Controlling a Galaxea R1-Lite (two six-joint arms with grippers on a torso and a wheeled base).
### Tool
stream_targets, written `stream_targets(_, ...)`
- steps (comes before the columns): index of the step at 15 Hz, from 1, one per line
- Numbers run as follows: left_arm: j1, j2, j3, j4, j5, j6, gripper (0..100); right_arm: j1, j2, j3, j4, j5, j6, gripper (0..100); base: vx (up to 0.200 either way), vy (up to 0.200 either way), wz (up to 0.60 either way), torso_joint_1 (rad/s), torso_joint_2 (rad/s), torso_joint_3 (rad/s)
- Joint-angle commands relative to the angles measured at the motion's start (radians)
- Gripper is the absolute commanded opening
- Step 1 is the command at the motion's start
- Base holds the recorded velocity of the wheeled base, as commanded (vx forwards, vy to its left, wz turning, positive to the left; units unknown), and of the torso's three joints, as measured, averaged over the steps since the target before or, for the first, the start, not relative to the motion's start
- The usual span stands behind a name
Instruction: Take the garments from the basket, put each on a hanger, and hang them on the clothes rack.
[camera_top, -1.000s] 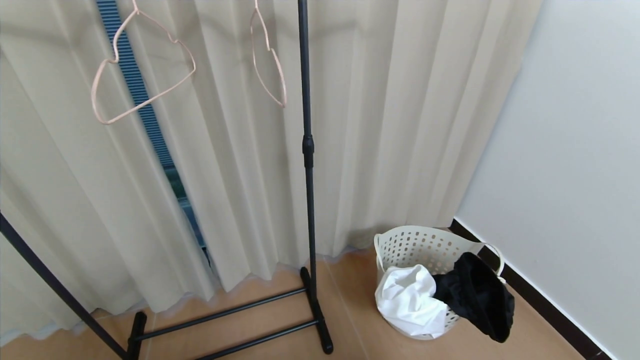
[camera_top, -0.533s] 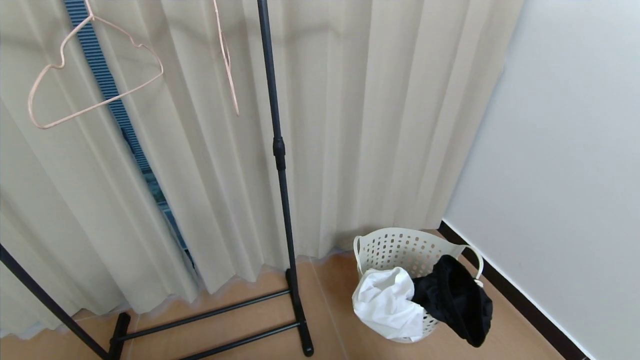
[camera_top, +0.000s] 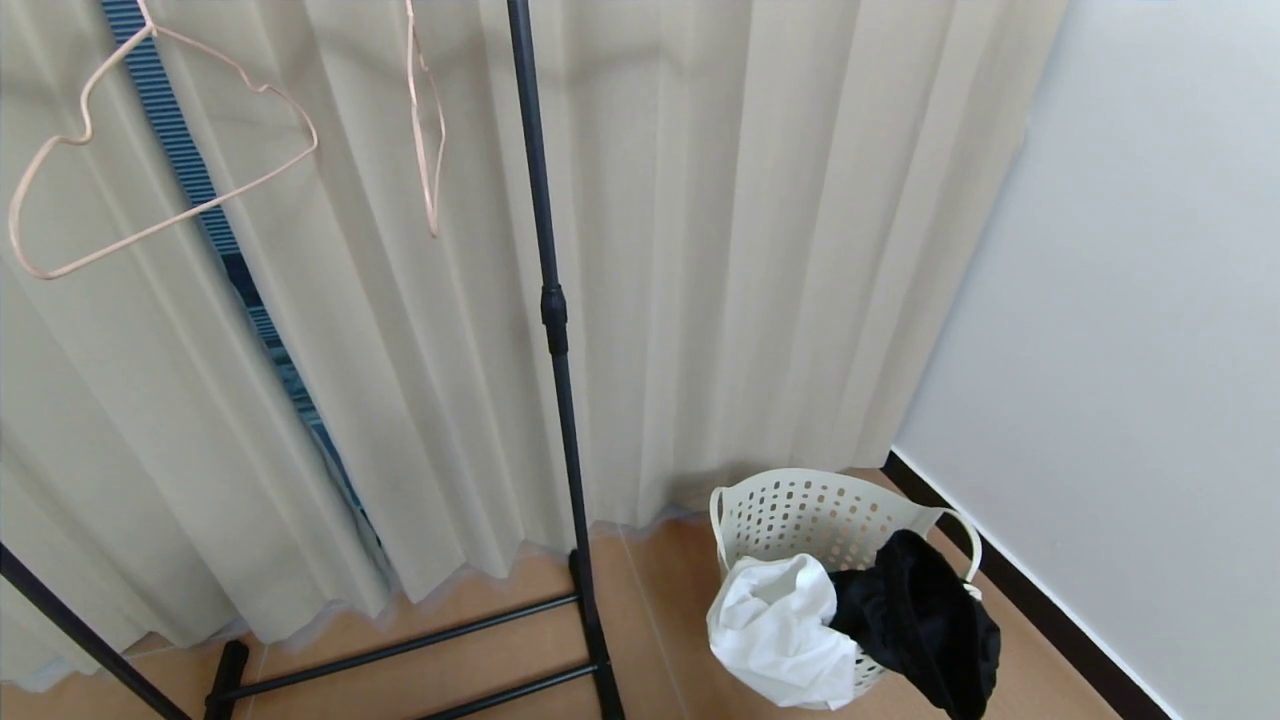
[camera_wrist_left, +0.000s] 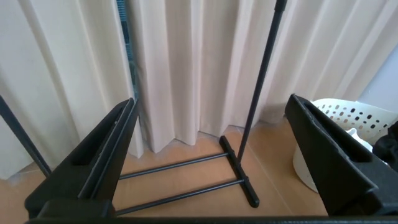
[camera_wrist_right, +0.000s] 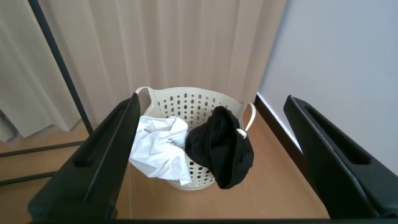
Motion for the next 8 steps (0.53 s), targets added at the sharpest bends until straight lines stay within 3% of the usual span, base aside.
stream_targets(1,0.0,0.001,0.0,0.0,0.0,-0.001,100,0.001,0.001,0.001,0.0,0.0,0.0,100,0.0,0.0,0.0,0.0,0.0,0.0)
stream_targets(8,0.0,0.001,0.0,0.0,-0.001,0.0,100,0.001,0.001,0.001,0.0,0.0,0.001,100,0.0,0.0,0.0,0.0,0.0,-0.011)
